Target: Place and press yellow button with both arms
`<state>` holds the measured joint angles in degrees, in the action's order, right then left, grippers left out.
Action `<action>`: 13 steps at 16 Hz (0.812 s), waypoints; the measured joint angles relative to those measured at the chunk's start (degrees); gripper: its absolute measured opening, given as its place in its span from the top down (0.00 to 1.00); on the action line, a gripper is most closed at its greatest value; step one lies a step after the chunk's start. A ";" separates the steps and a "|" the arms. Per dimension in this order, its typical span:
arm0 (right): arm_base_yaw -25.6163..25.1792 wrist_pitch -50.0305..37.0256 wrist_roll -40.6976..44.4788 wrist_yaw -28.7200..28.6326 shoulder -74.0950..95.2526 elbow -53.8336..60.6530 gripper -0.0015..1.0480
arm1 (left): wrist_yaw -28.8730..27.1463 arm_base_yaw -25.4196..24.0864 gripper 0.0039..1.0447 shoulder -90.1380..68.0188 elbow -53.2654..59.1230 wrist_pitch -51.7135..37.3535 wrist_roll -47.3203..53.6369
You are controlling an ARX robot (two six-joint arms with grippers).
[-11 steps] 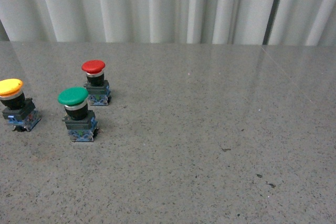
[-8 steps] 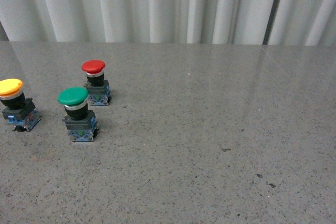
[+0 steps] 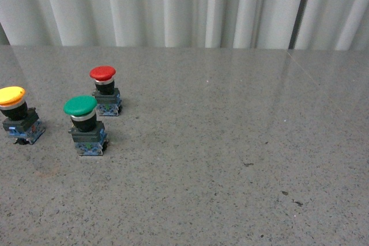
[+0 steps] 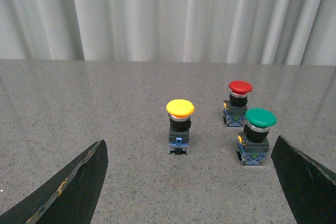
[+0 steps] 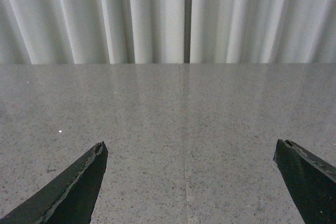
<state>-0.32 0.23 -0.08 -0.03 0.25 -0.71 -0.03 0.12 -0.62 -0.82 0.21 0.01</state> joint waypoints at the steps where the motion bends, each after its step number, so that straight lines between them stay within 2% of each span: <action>1: 0.00 0.00 -0.02 0.00 0.00 0.00 0.06 | 0.00 0.00 0.06 0.00 0.00 0.00 0.00; 3: 0.00 0.00 -0.02 0.00 0.00 0.00 0.06 | -0.85 0.22 0.06 -0.24 -0.15 1.18 -0.17; 4: 0.00 0.02 -0.04 0.09 0.00 0.00 0.06 | -8.20 2.91 0.06 -5.25 -3.04 7.85 -1.27; 5: 0.00 0.00 -0.04 -0.13 0.00 0.00 0.06 | -12.26 2.54 0.06 -14.10 -5.79 4.72 -1.05; 7: 0.00 0.00 -0.07 -0.02 0.00 0.00 0.06 | -9.97 -0.35 0.06 -27.78 -11.56 -7.02 1.18; 8: 0.00 -0.04 -0.04 0.00 0.00 0.00 0.06 | -4.20 -0.81 0.06 -41.11 -18.75 -15.65 3.63; 9: 0.00 -0.02 -0.07 -0.02 0.00 0.00 0.06 | 0.02 -0.61 0.06 -51.39 -25.46 -16.35 4.55; 11: 0.00 -0.02 -0.04 0.00 0.00 0.00 0.06 | 2.03 0.79 0.06 -62.90 -33.38 -14.05 4.17; 13: 0.00 -0.02 -0.04 0.00 0.00 0.00 0.06 | 4.04 2.82 0.06 -74.84 -44.02 -7.37 -0.33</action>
<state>-0.32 0.21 -0.12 -0.03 0.25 -0.71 4.01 2.94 -75.46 -44.84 -7.16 -0.32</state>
